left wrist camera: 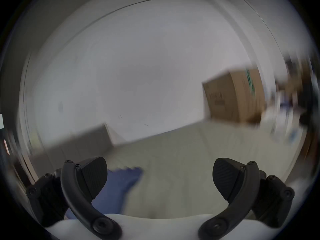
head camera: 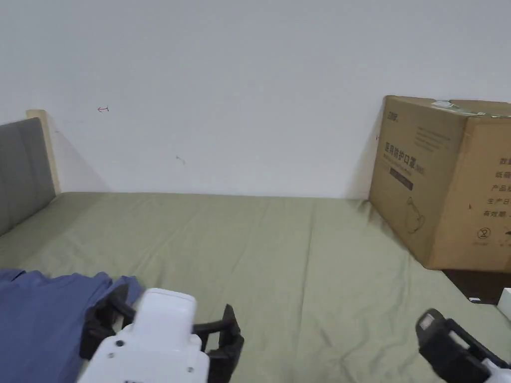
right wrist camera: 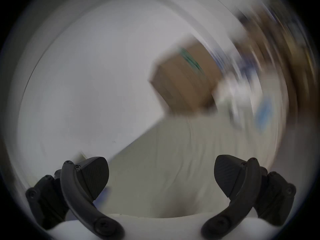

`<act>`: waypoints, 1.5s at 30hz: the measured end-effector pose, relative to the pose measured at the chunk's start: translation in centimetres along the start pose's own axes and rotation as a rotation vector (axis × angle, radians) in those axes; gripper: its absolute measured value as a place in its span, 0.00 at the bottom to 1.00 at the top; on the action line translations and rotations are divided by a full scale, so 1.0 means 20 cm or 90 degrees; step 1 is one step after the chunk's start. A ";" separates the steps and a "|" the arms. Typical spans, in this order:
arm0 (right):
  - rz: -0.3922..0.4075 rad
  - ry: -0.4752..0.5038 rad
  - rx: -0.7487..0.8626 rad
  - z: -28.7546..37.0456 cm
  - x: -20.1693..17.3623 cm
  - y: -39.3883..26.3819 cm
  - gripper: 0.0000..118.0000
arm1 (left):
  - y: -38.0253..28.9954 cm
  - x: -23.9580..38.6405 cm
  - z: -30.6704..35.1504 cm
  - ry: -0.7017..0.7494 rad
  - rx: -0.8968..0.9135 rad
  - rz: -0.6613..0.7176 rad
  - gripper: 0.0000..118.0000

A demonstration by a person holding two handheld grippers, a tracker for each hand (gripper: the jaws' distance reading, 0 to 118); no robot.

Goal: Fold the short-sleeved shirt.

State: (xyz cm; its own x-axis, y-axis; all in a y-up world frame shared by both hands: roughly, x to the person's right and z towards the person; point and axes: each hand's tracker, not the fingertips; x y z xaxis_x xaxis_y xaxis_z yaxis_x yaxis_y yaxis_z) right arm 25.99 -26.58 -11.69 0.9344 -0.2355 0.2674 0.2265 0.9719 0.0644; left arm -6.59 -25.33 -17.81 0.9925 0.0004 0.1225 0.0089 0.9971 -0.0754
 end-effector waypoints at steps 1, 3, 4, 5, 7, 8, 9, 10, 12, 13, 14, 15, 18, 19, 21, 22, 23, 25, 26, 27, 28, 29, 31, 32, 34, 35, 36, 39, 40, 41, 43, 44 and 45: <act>0.125 -0.002 0.067 0.03 -0.06 -0.02 1.00 | -0.01 -0.03 0.01 -0.009 0.032 0.057 1.00; 0.271 -0.025 0.148 0.08 -0.15 -0.04 1.00 | -0.05 -0.04 0.05 0.020 0.103 0.071 1.00; 0.289 -0.031 0.166 0.09 -0.17 -0.05 1.00 | -0.06 -0.04 0.05 0.041 0.104 0.050 1.00; 0.273 -0.019 0.167 0.10 -0.17 -0.05 1.00 | -0.06 -0.01 0.05 0.052 0.099 0.034 1.00; 0.237 0.007 0.158 0.11 -0.17 -0.05 1.00 | -0.07 -0.02 0.04 0.044 0.098 0.037 1.00; 0.218 0.016 0.145 0.12 -0.18 -0.06 1.00 | -0.08 -0.03 0.04 0.040 0.110 0.037 1.00; 0.205 0.021 0.132 0.12 -0.19 -0.06 1.00 | -0.08 0.00 0.03 0.060 0.119 0.024 1.00; 0.199 0.027 0.118 0.10 -0.16 -0.06 1.00 | -0.09 0.00 0.03 0.088 0.128 0.000 1.00; 0.210 0.031 0.107 0.10 -0.17 -0.07 1.00 | -0.09 0.00 0.04 0.092 0.132 -0.016 1.00; 0.214 0.033 0.104 0.10 -0.17 -0.08 1.00 | -0.09 0.02 0.05 0.081 0.131 -0.013 1.00; 0.214 0.034 0.103 0.09 -0.15 -0.08 1.00 | -0.08 0.01 0.05 0.061 0.123 -0.007 1.00; 0.214 0.034 0.103 0.09 -0.15 -0.08 1.00 | -0.07 0.01 0.05 0.049 0.117 0.000 1.00; 0.221 0.004 0.092 0.08 -0.15 -0.08 1.00 | -0.08 0.03 0.06 0.041 0.125 -0.003 1.00; 0.219 -0.002 0.081 0.07 -0.14 -0.07 1.00 | -0.08 0.04 0.06 0.046 0.129 -0.010 1.00; 0.179 0.011 0.047 0.05 -0.12 -0.07 1.00 | -0.07 0.04 0.07 0.047 0.125 -0.012 1.00; 0.153 0.018 0.033 0.04 -0.10 -0.07 1.00 | -0.07 0.04 0.07 0.045 0.120 -0.003 1.00; 0.132 0.022 0.022 0.04 -0.09 -0.07 1.00 | -0.07 0.04 0.07 0.036 0.114 0.010 1.00; 0.115 0.027 0.020 0.04 -0.07 -0.07 1.00 | -0.06 0.03 0.07 0.031 0.096 0.025 1.00; 0.116 0.024 0.022 0.04 -0.07 -0.08 1.00 | -0.05 0.03 0.06 0.030 0.085 0.026 1.00; 0.121 0.020 0.021 0.04 -0.08 -0.08 1.00 | -0.05 0.02 0.06 0.029 0.084 0.027 1.00; 0.130 0.013 0.020 0.04 -0.08 -0.07 1.00 | -0.05 0.02 0.06 0.029 0.086 0.028 1.00; 0.135 0.010 0.021 0.04 -0.08 -0.07 1.00 | -0.04 0.02 0.07 0.030 0.087 0.026 1.00; 0.139 0.012 0.021 0.05 -0.09 -0.07 1.00 | -0.04 0.03 0.08 0.035 0.096 0.012 1.00; 0.140 0.017 0.022 0.05 -0.09 -0.07 1.00 | -0.04 0.04 0.08 0.037 0.098 0.002 1.00; 0.139 0.020 0.023 0.05 -0.10 -0.07 1.00 | -0.04 0.04 0.08 0.036 0.099 -0.007 1.00; 0.138 0.023 0.022 0.06 -0.10 -0.07 0.99 | -0.04 0.04 0.08 0.033 0.098 -0.010 1.00; 0.137 0.026 0.022 0.06 -0.10 -0.07 0.97 | -0.04 0.04 0.08 0.029 0.097 -0.010 1.00; 0.140 0.022 0.037 0.08 -0.11 -0.06 0.55 | -0.03 0.06 0.09 0.043 0.078 -0.025 0.81; 0.142 0.021 0.032 0.08 -0.11 -0.06 0.30 | -0.04 0.08 0.09 0.052 0.088 -0.046 0.51; 0.145 0.020 0.021 0.07 -0.10 -0.05 0.01 | -0.04 0.09 0.09 0.059 0.091 -0.070 0.01; 0.152 0.003 0.005 0.06 -0.10 -0.05 0.00 | -0.05 0.11 0.07 0.082 0.087 -0.100 0.00; 0.144 0.011 0.004 0.06 -0.08 -0.05 0.00 | -0.06 0.10 0.07 0.071 0.080 -0.094 0.00; 0.132 0.023 -0.001 0.06 -0.07 -0.05 0.00 | -0.07 0.09 0.08 0.035 0.068 -0.075 0.00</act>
State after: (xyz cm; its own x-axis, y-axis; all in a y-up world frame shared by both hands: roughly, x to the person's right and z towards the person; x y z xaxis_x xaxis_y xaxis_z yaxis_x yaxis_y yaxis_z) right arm 24.18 -27.21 -10.95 0.9702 -0.0304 0.2406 0.0287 0.9995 0.0104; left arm -5.09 -26.55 -15.91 0.9904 -0.1188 0.0705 0.1161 0.9924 0.0418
